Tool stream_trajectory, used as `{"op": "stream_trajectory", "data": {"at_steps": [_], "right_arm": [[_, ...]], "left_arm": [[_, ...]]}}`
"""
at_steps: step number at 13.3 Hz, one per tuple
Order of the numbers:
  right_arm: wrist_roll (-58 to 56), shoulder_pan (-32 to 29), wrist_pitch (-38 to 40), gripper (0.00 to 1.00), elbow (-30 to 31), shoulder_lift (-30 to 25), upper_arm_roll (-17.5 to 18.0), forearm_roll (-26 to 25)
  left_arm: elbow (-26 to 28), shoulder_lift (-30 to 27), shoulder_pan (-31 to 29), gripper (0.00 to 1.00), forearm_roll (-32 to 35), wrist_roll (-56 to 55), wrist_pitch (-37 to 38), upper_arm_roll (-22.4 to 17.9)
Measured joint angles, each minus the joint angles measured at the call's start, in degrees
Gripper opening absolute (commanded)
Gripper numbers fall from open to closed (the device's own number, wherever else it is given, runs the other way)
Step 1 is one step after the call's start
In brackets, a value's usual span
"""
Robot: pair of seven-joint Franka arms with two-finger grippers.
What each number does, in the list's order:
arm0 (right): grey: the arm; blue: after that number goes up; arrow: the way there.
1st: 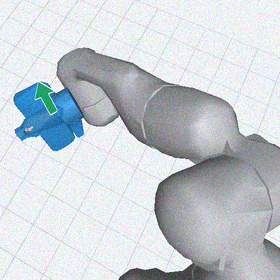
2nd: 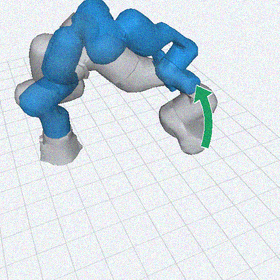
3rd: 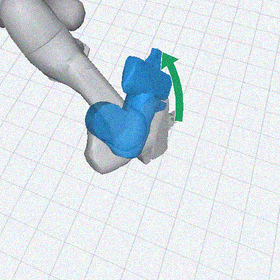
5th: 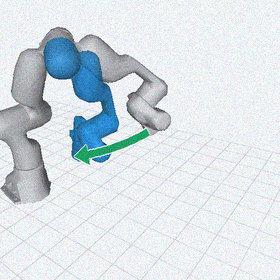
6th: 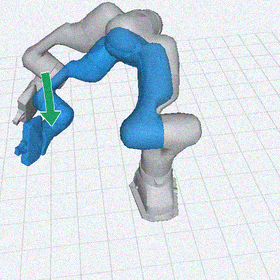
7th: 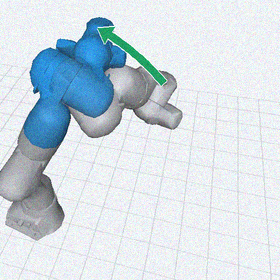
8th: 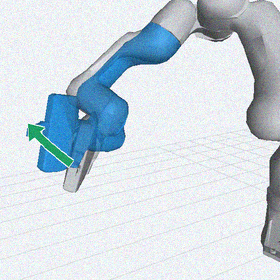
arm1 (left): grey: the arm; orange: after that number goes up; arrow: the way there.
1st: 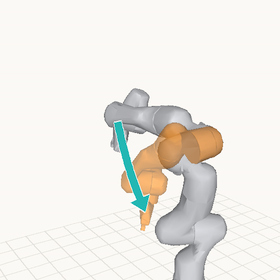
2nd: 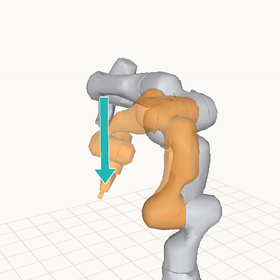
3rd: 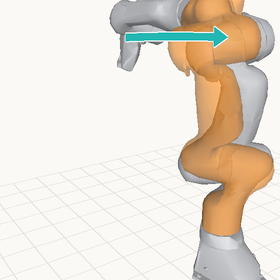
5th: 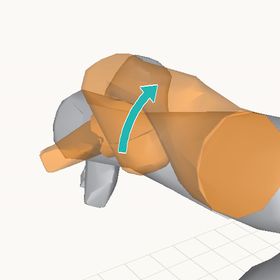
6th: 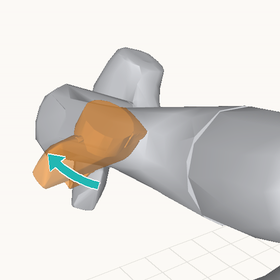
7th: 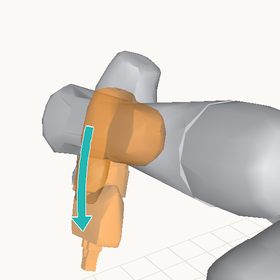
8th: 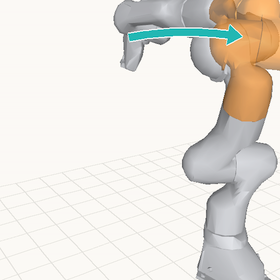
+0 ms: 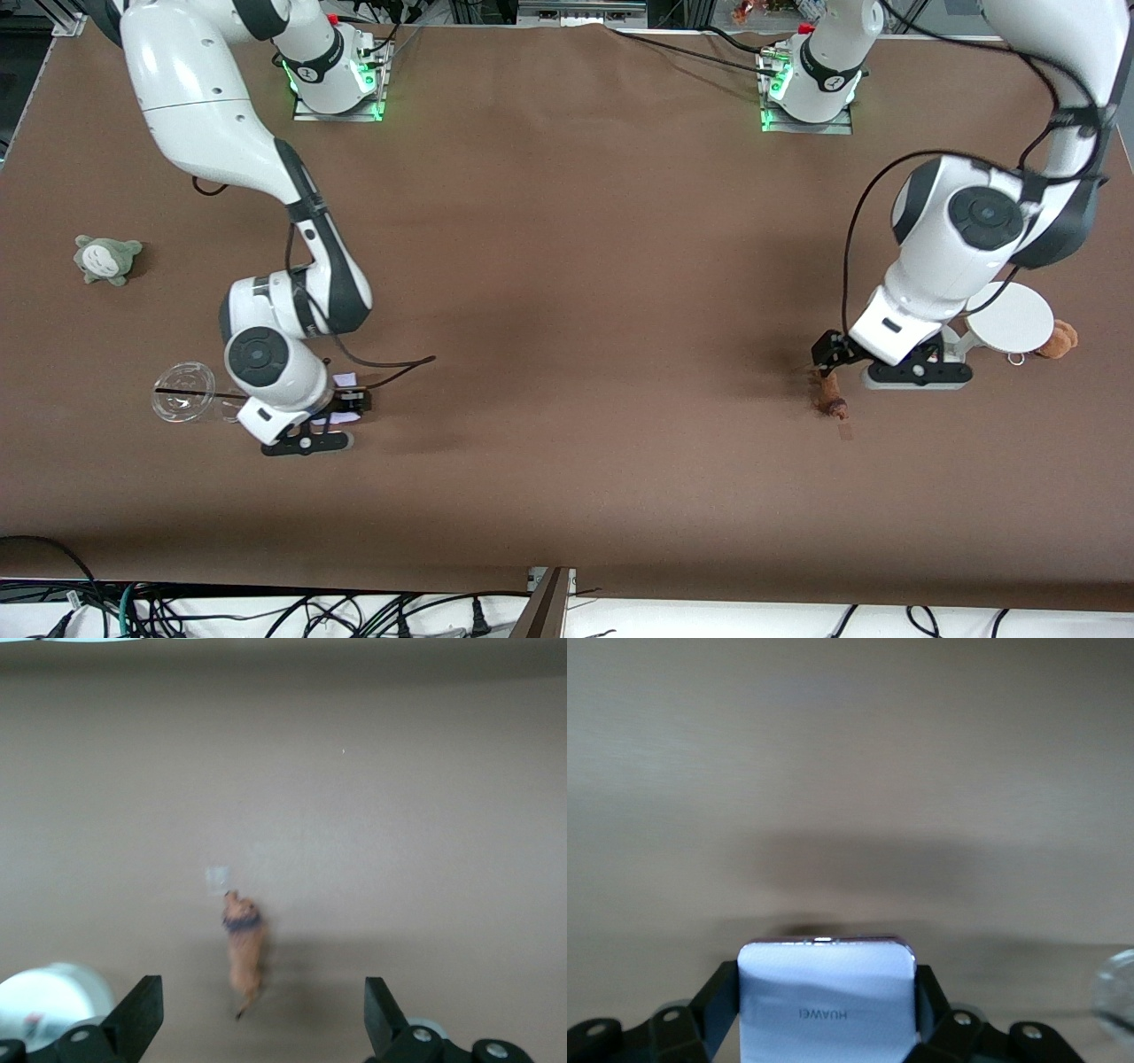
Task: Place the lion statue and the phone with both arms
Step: 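Set the lion beside the white disc while the right gripper carries the phone, then lower the white phone beside the clear cup and open the right gripper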
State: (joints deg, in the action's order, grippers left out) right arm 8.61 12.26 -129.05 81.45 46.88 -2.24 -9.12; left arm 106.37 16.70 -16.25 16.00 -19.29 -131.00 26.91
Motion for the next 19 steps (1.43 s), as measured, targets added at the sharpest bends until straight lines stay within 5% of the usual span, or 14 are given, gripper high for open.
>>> {"op": "stream_trajectory", "data": {"at_steps": [12, 19], "right_arm": [[-3.2, -4.8, -3.0, 0.42, 1.6, 0.1, 0.0, 0.0], [-3.3, -6.4, -8.8, 0.42, 5.3, 0.0, 0.2, 0.0]], "left_arm": [[-18.9, -9.1, -14.8, 1.0, -12.9, 25.0, 32.1, 0.2], [-20.7, -9.3, -14.7, 1.0, -13.0, 25.1, 34.1, 0.6]]}}
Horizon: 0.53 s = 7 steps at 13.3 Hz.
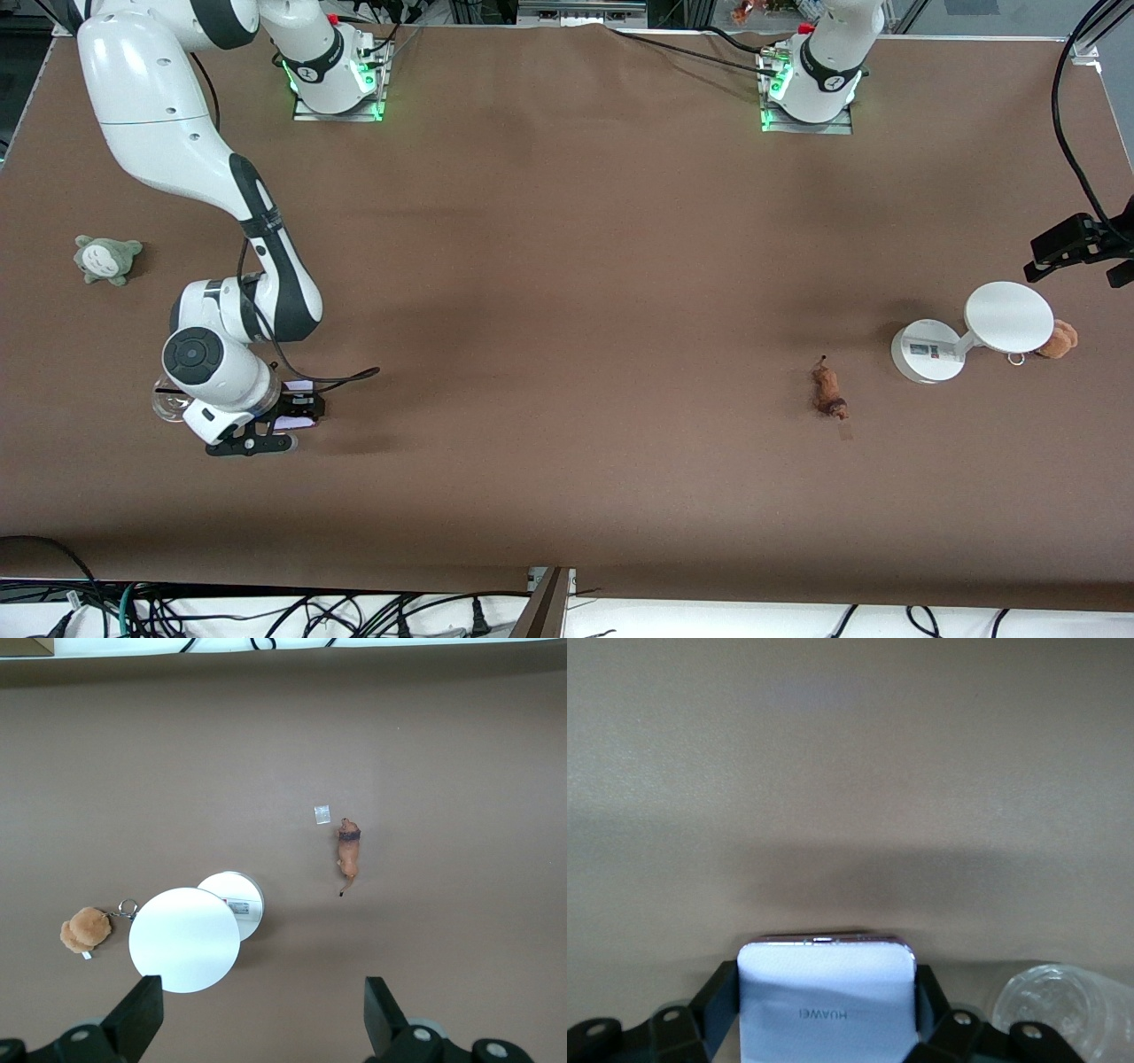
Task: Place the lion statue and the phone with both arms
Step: 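Lower the white phone beside the clear cup and open the right gripper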
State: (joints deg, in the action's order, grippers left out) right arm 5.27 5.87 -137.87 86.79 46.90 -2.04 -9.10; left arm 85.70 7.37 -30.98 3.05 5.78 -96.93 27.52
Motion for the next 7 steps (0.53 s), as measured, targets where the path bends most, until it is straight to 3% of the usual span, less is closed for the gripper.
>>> {"op": "stream_trajectory", "data": {"at_steps": [2, 3, 4, 7], "right_arm": [[0.0, -0.1, 0.0, 0.45, 0.0, 0.0, 0.1, 0.0], [-0.2, -0.3, -0.1, 0.76, 0.0, 0.0, 0.1, 0.0], [-0.4, -0.6, -0.1, 1.0, 0.0, 0.0, 0.0, 0.0], [-1.4, -1.3, -0.4, 1.0, 0.0, 0.0, 0.0, 0.0]], "left_arm": [[0.0, 0.0, 0.0, 1.0, 0.0, 0.0, 0.0, 0.1], [0.0, 0.0, 0.0, 1.0, 0.0, 0.0, 0.1, 0.1], [0.0, 0.1, 0.0, 1.0, 0.0, 0.0, 0.1, 0.1], [0.0, 0.3, 0.0, 1.0, 0.0, 0.0, 0.1, 0.1]]}}
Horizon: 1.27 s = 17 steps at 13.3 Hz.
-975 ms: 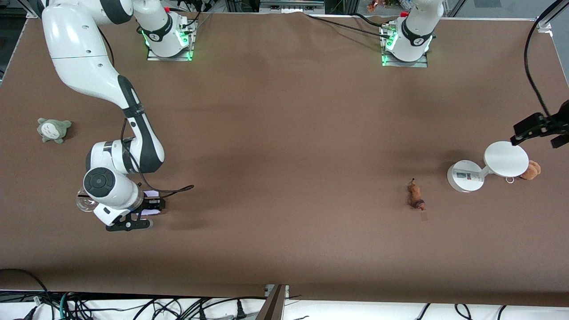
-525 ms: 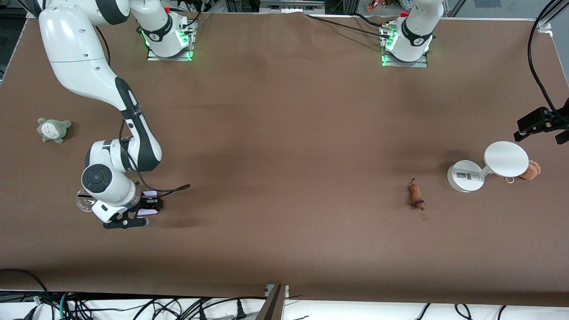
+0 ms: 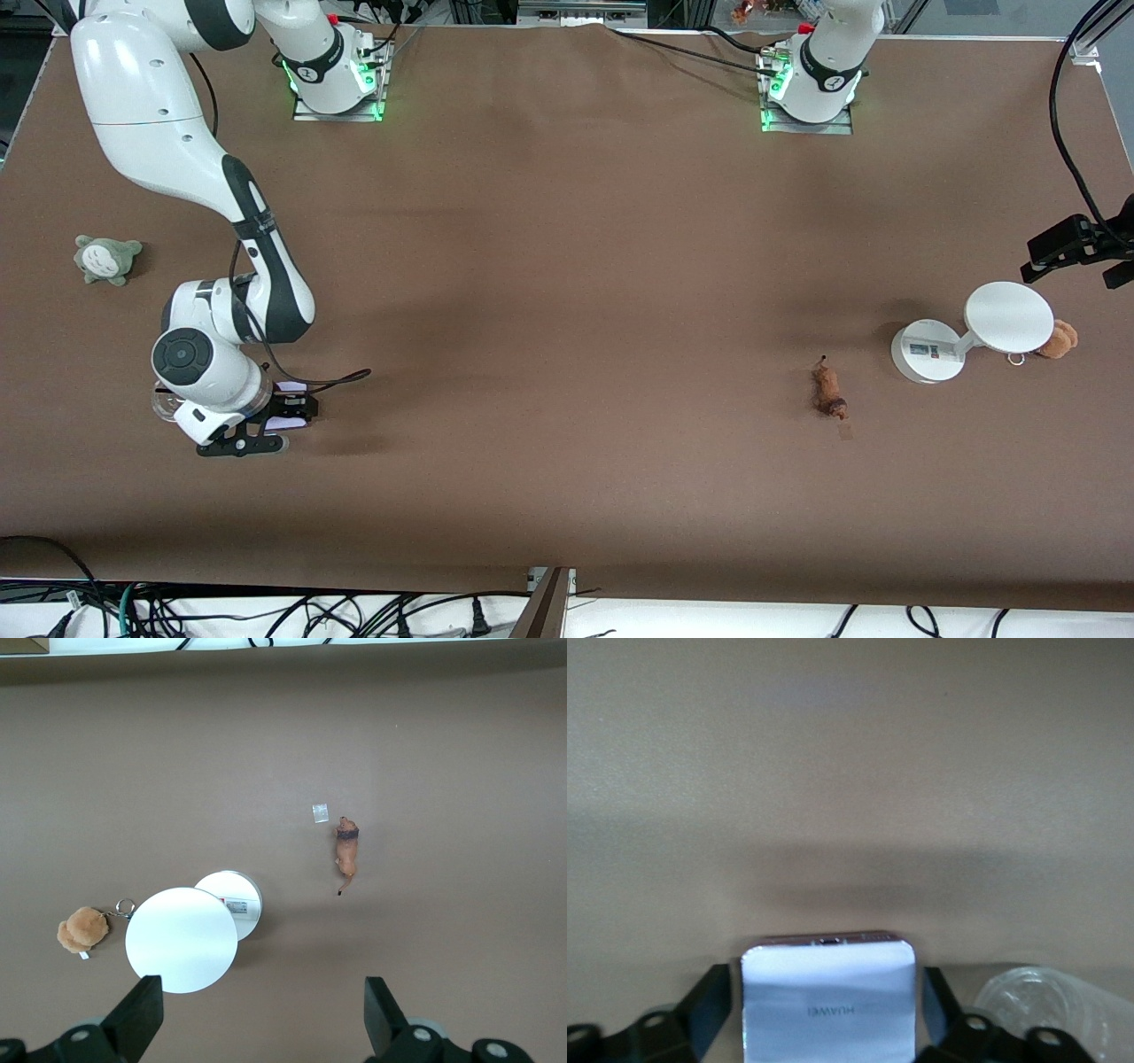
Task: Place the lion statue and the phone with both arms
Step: 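Lower the white phone beside the clear cup and open the right gripper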
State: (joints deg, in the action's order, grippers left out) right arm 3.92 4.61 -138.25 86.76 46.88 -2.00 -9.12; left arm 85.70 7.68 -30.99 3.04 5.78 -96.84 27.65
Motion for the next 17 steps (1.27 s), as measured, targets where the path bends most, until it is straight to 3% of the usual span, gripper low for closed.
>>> {"op": "stream_trajectory", "data": {"at_steps": [4, 7, 13, 17], "right_arm": [[-0.3, 0.5, 0.0, 1.0, -1.7, -0.6, 0.9, 0.0], [-0.4, 1.6, 4.9, 1.0, -2.8, -3.6, 1.5, 0.0], [-1.3, 1.8, 30.4, 1.0, -13.5, -9.7, 5.9, 0.0], [-1.3, 1.7, 44.0, 1.0, -15.0, -18.8, 6.4, 2.4]], "left_arm": [[0.0, 0.1, 0.0, 1.0, 0.0, 0.0, 0.0, 0.0], [0.0, 0.2, 0.0, 1.0, 0.0, 0.0, 0.0, 0.0], [0.0, 0.3, 0.0, 1.0, 0.0, 0.1, 0.0, 0.0], [0.0, 0.4, 0.0, 1.0, 0.0, 0.1, 0.0, 0.0]]}}
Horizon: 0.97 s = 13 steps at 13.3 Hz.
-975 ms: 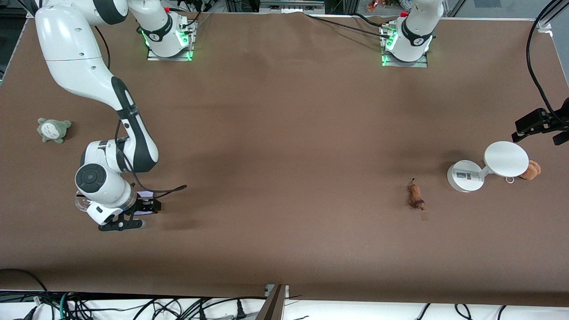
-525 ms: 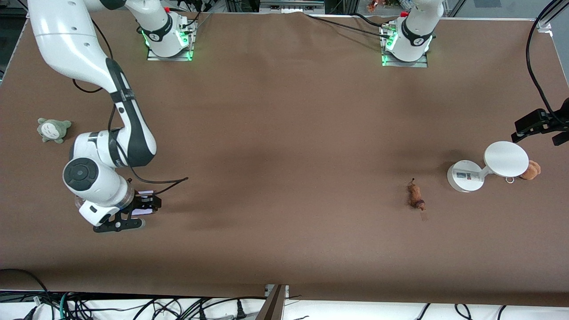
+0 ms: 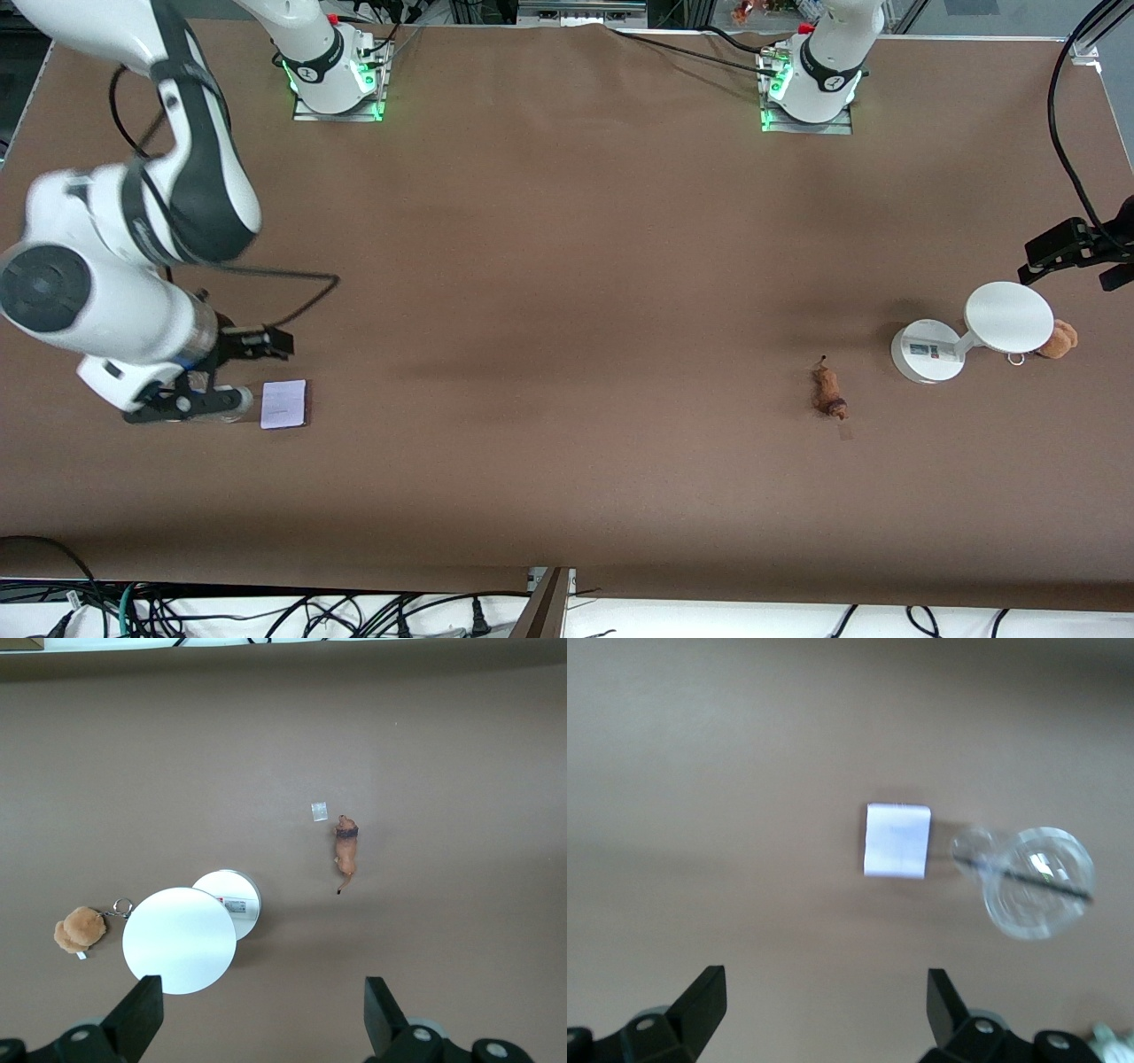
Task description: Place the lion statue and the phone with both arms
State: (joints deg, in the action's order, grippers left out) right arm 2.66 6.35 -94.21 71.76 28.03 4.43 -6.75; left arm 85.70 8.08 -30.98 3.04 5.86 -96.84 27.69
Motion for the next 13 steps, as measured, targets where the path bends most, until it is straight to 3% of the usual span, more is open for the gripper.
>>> {"op": "stream_trajectory", "data": {"at_steps": [4, 8, 13], "right_arm": [[0.0, -0.4, 7.2, 1.0, 1.0, -9.5, 0.0, 0.6], [0.1, -0.6, 7.8, 1.0, 10.5, -19.3, -0.4, 0.9], [-7.5, -1.0, 10.1, 1.0, 15.9, -24.9, -6.8, 1.2]], "left_arm": [[0.0, 0.0, 0.0, 1.0, 0.0, 0.0, 0.0, 0.0], [0.0, 0.0, 0.1, 1.0, -1.4, 0.0, 0.0, 0.0], [0.0, 0.2, 0.3, 1.0, -1.7, 0.0, 0.0, 0.2]]}}
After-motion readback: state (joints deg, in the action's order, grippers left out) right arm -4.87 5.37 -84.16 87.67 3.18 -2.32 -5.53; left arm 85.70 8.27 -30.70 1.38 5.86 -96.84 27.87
